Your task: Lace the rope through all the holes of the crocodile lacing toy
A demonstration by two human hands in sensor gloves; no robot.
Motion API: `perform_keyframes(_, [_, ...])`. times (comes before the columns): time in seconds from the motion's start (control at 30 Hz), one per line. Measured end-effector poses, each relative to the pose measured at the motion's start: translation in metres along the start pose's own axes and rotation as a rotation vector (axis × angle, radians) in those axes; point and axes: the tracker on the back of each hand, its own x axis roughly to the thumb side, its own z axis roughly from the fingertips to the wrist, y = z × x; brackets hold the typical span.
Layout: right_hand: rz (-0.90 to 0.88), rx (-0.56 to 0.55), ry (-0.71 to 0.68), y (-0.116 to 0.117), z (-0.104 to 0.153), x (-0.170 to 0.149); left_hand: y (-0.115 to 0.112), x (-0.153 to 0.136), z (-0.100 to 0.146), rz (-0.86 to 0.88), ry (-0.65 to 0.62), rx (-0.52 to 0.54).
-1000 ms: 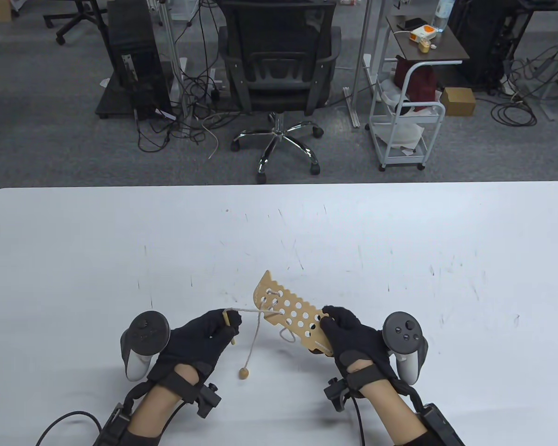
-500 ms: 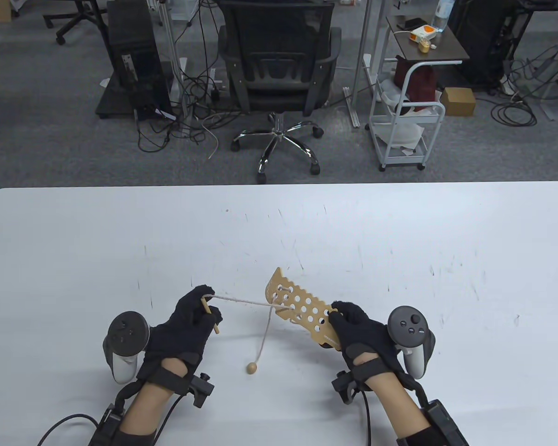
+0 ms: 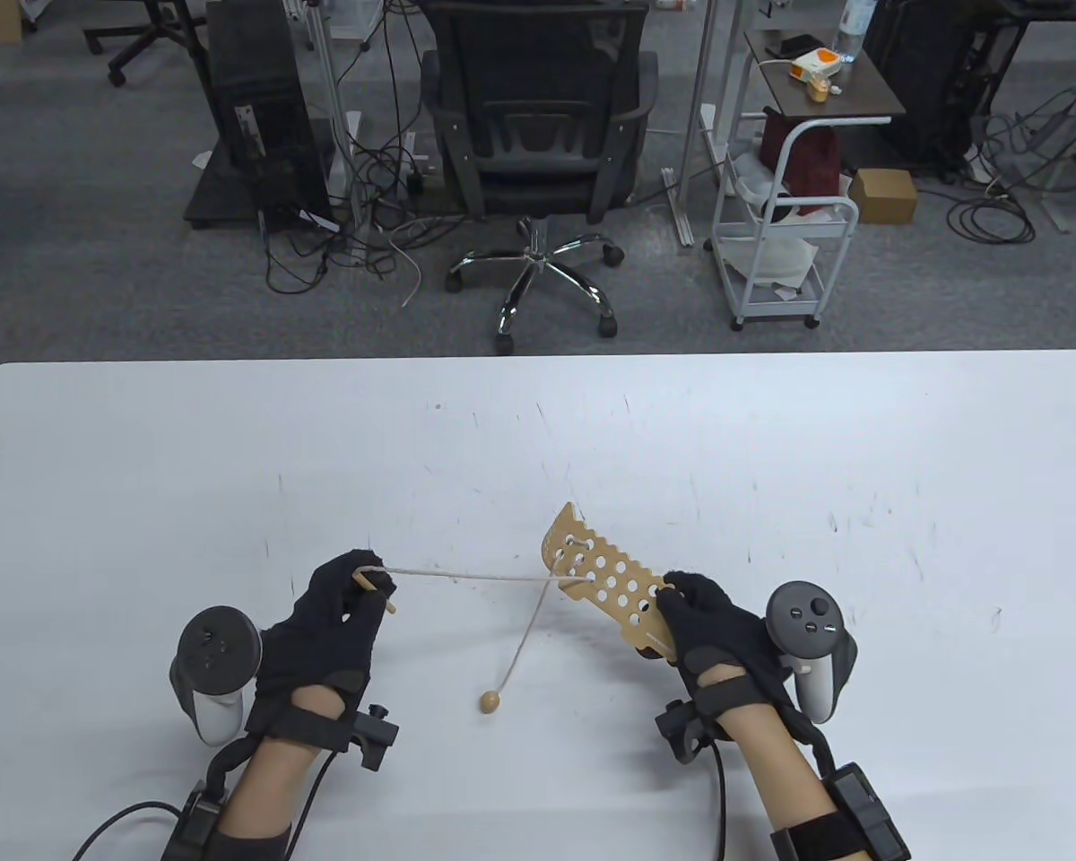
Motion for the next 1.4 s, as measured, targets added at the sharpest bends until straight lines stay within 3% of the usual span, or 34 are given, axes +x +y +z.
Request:
perform_keyframes(0.93, [0.011,-0.116,0.122,-0.032,-0.014,-0.027,0.042,-0.002,0.004,0.097,0.002,0.196])
perform_keyframes(1.4, [0.031,-0.118,0.099,-0.030,-0.014,-0.023,0.040,-0.003,0.003,0.115,0.000,0.200])
